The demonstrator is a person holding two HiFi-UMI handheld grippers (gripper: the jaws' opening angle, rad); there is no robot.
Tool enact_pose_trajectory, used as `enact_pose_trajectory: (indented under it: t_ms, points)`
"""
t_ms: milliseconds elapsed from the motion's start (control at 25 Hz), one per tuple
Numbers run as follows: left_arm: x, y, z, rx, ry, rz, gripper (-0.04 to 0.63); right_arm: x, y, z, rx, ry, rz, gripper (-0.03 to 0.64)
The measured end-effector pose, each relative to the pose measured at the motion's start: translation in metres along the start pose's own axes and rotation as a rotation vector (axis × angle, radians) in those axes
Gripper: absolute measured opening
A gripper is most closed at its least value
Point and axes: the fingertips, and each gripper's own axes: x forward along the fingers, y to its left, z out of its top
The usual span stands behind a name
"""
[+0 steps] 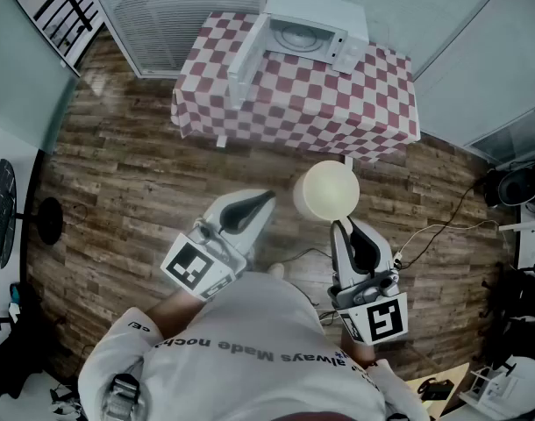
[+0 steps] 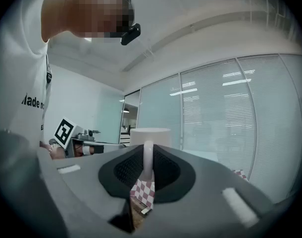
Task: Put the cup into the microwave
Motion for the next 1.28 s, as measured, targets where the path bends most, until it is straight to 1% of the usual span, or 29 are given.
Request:
enact_pose_trajectory:
  t_ms: [320, 640, 920, 1280]
  points:
    - [-0.014, 0.003, -0.001, -0.006, 0.005, -0.009, 0.005, 0.003, 0.014, 0.001, 0.009, -0.006, -0.007, 0.040]
    - [-0.030, 0.035, 0.005, -0.008, 0.007, -0.020, 0.005, 0.033, 0.032, 0.002, 0.008, -0.014, -0.019, 0.039]
    - [-0.047, 0.053, 0.008, 0.003, 0.022, -0.023, 0.005, 0.052, 0.049, -0.002, 0.013, -0.010, -0.020, 0.040]
    - [-0.040, 0.064, -0.004, -0.020, 0.041, -0.021, 0.005, 0.065, 0.042, -0.013, 0.024, 0.009, -0.012, 0.038]
